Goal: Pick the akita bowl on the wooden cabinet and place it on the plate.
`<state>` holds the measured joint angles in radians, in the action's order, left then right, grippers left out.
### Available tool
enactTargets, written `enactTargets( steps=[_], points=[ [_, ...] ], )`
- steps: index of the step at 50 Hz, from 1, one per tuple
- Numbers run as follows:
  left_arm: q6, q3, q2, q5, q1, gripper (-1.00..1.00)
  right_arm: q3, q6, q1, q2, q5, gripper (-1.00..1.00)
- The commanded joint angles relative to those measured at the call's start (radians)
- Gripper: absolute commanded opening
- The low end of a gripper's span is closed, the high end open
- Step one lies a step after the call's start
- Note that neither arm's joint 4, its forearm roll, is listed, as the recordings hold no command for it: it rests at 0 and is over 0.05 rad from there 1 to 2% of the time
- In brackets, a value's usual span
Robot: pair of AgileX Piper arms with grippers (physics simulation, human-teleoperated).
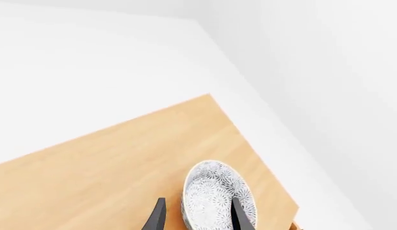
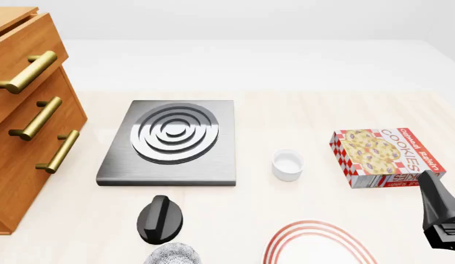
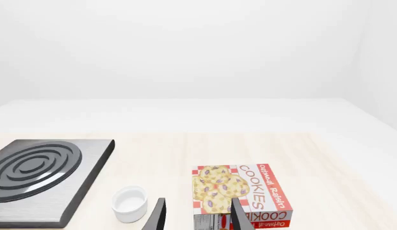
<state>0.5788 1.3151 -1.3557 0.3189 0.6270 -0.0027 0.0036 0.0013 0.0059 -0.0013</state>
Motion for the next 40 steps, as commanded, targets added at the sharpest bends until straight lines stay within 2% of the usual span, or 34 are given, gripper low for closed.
enactTargets(
  steps=[1, 33, 34, 40],
  points=[
    [0.001, -0.009, -0.018, -0.014, -0.008, 1.00, 0.000, 0.000, 0.000, 0.000, 0.000, 1.00],
    [0.011, -0.011, -0.065, -0.034, -0.040, 1.00, 0.000, 0.000, 0.000, 0.000, 0.000, 1.00],
    [0.000, -0.006, -0.064, -0.032, -0.036, -1.00, 0.000, 0.000, 0.000, 0.000, 0.000, 1.00],
    [-0.011, 0.006, -0.047, -0.028, -0.035, -1.00, 0.000, 0.000, 0.000, 0.000, 0.000, 1.00]
  ],
)
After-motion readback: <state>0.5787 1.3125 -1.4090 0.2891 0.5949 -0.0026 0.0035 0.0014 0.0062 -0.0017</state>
